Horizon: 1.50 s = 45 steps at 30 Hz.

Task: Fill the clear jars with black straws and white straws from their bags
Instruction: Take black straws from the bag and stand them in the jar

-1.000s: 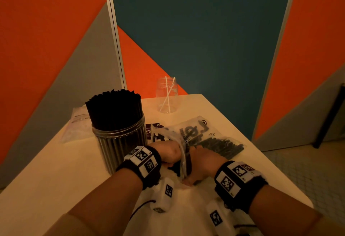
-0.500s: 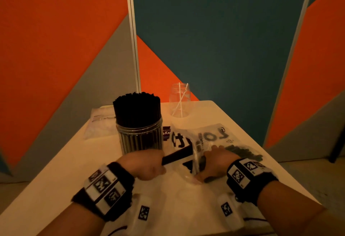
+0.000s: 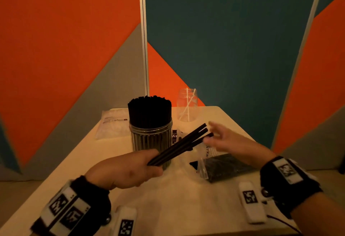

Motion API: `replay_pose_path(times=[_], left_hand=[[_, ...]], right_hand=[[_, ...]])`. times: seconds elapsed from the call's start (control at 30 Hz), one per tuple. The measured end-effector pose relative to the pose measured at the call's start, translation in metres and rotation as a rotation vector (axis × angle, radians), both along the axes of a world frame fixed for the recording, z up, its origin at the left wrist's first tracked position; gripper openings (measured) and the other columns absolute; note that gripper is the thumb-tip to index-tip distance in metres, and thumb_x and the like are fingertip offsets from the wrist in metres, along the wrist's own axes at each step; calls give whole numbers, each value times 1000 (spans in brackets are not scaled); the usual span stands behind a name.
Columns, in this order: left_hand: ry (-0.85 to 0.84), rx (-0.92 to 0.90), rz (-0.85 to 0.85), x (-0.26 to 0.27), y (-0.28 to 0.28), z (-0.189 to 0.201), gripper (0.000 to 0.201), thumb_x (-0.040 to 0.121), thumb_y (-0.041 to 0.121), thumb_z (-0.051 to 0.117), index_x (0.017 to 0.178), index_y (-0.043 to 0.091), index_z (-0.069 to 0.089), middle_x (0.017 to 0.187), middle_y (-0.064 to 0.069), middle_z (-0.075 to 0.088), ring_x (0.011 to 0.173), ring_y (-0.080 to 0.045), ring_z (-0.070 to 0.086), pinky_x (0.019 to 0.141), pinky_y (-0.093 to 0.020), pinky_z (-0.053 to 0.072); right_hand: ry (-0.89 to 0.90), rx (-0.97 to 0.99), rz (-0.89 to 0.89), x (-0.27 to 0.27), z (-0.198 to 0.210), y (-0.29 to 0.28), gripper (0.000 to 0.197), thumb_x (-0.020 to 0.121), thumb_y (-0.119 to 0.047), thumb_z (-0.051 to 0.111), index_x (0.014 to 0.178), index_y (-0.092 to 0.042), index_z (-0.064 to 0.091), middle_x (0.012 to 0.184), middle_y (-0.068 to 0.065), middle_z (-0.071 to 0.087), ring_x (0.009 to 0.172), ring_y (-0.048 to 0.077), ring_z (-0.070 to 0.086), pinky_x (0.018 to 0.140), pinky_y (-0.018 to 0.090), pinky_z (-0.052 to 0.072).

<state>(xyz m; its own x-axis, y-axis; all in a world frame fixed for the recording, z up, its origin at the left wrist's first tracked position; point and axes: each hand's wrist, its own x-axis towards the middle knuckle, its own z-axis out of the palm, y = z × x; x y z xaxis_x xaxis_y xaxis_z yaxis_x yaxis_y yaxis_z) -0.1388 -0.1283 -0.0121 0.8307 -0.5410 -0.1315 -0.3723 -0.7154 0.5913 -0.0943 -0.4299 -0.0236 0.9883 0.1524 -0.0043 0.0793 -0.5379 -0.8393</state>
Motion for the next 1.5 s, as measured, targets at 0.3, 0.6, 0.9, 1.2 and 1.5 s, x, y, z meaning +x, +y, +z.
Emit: replay_pose_path(times=[0.3,0.6,0.9,1.2,1.5], left_hand=[[223,-313,-92,17,-45,-14,10,93,18,64,88,23,56,60,5,59,57,-11,59,53,-20,47],[263,-712,111,29,-53,-20,10,92,24,68,92,14,70,67,-9,66,62,-23,67,74,-46,58],[-248,-1032,332,33,-6,3,9,92,12,64,89,16,71,56,-8,57,52,-22,57,58,-24,52],[-508,-1167,318,49,-16,33,8,95,12,61,94,13,69,53,-4,52,50,-22,51,55,-30,47],[-580,-1270,273,82,-34,55,6,97,16,60,96,18,66,50,3,45,48,-20,44,55,-34,39]], right_hand=[[-701,278,-173,0,42,40,57,99,-54,48,62,-15,66,67,10,65,58,5,57,58,12,43],[-917,291,-25,15,54,100,41,101,-51,42,91,-17,62,82,-11,61,79,13,60,75,38,50],[-904,-396,139,27,-31,124,33,94,-23,61,127,-23,60,114,-4,52,104,17,48,87,35,48],[-886,-494,72,32,-18,138,29,88,-26,66,115,-22,58,112,-6,51,105,16,45,86,32,45],[-667,-103,79,52,-12,129,45,84,-38,76,105,-37,35,91,-13,54,86,3,52,65,19,37]])
